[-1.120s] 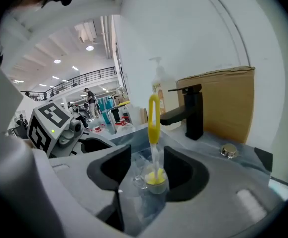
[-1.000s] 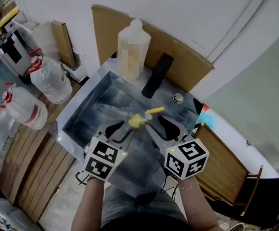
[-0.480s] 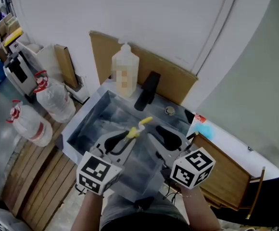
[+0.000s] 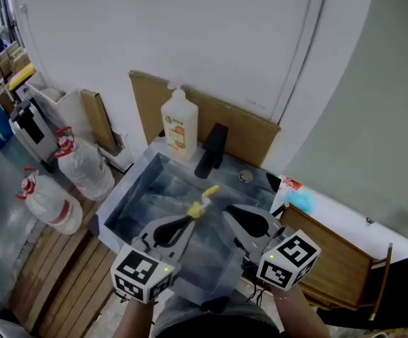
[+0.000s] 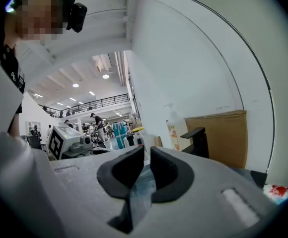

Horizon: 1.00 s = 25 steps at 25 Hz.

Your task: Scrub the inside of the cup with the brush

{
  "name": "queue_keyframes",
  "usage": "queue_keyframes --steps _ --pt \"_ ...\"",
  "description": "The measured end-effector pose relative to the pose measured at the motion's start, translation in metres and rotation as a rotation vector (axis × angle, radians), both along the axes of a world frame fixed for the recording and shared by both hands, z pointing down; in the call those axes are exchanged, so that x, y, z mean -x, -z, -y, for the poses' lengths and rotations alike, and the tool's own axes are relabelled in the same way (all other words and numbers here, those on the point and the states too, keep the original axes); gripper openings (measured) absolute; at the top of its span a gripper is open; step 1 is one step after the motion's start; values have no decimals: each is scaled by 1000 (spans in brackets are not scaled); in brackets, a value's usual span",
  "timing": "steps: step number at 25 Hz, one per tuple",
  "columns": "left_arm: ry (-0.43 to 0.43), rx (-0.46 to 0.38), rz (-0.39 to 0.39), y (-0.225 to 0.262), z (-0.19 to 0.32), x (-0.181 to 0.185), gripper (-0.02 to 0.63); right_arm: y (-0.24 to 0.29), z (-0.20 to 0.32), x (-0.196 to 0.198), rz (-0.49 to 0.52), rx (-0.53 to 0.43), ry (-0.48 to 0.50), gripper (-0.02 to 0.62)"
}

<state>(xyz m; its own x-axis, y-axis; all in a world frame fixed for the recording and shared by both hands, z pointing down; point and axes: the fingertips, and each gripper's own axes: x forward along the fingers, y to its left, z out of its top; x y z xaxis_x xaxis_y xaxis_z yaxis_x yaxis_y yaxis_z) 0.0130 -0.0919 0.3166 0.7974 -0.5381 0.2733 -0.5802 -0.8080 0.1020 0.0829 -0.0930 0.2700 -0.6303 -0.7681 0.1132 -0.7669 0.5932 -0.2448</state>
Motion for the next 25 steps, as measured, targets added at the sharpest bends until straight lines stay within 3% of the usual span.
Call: queue_keyframes --steps 3,9,19,25 --pt "-25 -22 -7 3 -6 -1 28 4 -7 5 4 -13 8 0" --pt "-33 -58 -12 7 -16 0 23 1 -21 20 4 -25 64 -2" --pt "-1 13 -12 -7 -26 7 20 -14 -34 22 -1 -3 4 -2" --pt "55 114 -45 -20 -24 13 18 -22 -35 17 -13 14 -22 -2"
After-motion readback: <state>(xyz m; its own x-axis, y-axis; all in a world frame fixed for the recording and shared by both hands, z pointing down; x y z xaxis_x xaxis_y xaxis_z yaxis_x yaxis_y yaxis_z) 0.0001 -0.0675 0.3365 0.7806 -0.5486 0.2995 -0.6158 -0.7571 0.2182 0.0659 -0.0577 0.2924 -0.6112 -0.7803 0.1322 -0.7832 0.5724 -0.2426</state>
